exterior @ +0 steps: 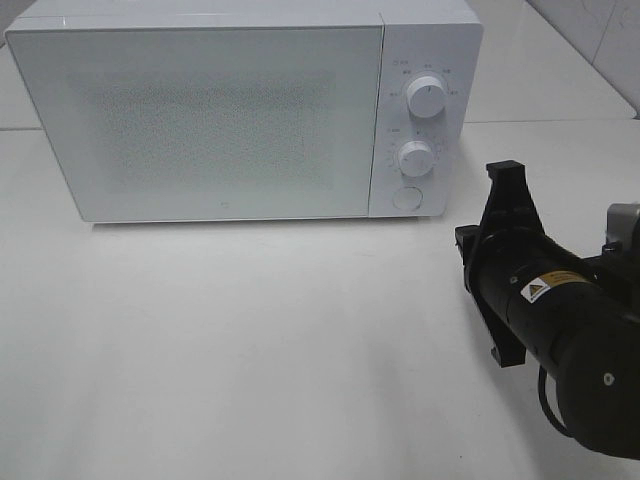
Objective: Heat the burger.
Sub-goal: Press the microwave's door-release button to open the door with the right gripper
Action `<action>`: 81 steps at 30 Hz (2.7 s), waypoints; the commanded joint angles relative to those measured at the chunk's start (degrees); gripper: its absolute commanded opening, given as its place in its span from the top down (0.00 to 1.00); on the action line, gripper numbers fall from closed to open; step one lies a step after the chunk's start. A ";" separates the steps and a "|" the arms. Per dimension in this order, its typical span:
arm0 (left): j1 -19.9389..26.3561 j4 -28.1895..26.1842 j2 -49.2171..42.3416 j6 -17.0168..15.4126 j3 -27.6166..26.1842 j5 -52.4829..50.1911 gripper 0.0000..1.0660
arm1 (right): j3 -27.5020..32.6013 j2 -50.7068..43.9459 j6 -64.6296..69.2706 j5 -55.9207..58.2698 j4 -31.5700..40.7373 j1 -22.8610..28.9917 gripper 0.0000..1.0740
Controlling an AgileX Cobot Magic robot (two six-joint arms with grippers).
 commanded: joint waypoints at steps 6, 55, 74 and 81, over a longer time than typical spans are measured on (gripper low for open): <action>0.00 -0.46 -1.09 -0.34 0.00 -0.69 0.05 | -3.21 4.07 0.97 0.06 2.06 -0.11 1.00; 0.00 -0.46 -1.09 -0.34 0.00 -0.69 0.05 | -26.53 21.37 5.27 8.59 -3.72 -11.46 1.00; 0.00 -0.46 -1.09 -0.34 0.00 -0.69 0.05 | -31.97 25.10 4.41 9.05 -3.78 -14.09 1.00; 0.00 -0.46 -1.09 -0.34 0.00 -0.69 0.05 | -31.97 25.10 5.67 7.22 -3.72 -14.09 1.00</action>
